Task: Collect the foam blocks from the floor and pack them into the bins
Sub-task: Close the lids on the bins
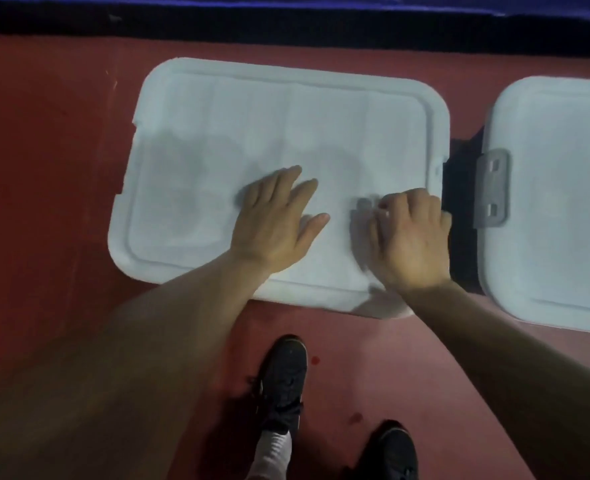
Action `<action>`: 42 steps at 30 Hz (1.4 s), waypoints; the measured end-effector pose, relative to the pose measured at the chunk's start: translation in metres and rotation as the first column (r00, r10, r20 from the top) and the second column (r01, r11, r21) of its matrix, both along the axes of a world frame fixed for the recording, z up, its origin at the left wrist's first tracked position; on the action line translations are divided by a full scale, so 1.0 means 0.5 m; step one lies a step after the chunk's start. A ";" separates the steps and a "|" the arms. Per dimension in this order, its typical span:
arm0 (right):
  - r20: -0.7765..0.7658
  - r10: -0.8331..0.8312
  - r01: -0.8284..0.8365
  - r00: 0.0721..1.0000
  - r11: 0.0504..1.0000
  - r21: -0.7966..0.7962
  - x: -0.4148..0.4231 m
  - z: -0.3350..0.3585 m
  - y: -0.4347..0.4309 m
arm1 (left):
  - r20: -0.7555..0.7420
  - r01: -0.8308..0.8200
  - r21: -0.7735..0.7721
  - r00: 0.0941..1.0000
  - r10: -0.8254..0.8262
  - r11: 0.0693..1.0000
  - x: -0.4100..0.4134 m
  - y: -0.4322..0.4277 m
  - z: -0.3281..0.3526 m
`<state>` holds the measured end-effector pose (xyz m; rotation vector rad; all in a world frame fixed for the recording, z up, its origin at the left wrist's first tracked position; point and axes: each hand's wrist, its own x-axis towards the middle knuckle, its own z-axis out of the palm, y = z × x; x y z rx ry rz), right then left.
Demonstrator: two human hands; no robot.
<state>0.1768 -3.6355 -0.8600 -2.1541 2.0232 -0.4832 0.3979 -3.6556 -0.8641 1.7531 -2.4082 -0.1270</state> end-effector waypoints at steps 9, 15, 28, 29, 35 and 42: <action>0.173 -0.523 0.432 0.834 0.815 0.386 -0.040 -0.041 -0.021 | 0.204 -0.009 0.190 0.978 -0.031 0.982 -0.071 -0.049 -0.049; 0.250 -0.725 0.494 0.642 0.641 0.588 -0.047 -0.028 -0.060 | 0.185 -0.008 0.163 0.982 -0.022 0.987 -0.064 -0.064 -0.063; 0.304 -0.687 0.598 0.659 0.725 0.341 -0.029 -0.036 -0.034 | 0.172 -0.025 0.132 0.985 0.002 0.991 -0.069 -0.057 -0.073; 0.298 -0.674 0.595 0.676 0.738 0.317 -0.025 -0.036 -0.034 | 0.162 -0.027 0.128 0.987 0.006 0.991 -0.065 -0.056 -0.073; 0.195 -0.614 0.595 0.765 0.790 0.152 0.003 -0.039 -0.035 | -0.020 0.005 0.077 1.000 -0.003 0.997 -0.030 -0.057 -0.054; 0.014 -0.539 0.538 0.842 0.842 0.042 0.124 -0.055 -0.076 | -0.209 -0.273 -0.084 0.945 0.251 0.958 0.198 -0.080 -0.034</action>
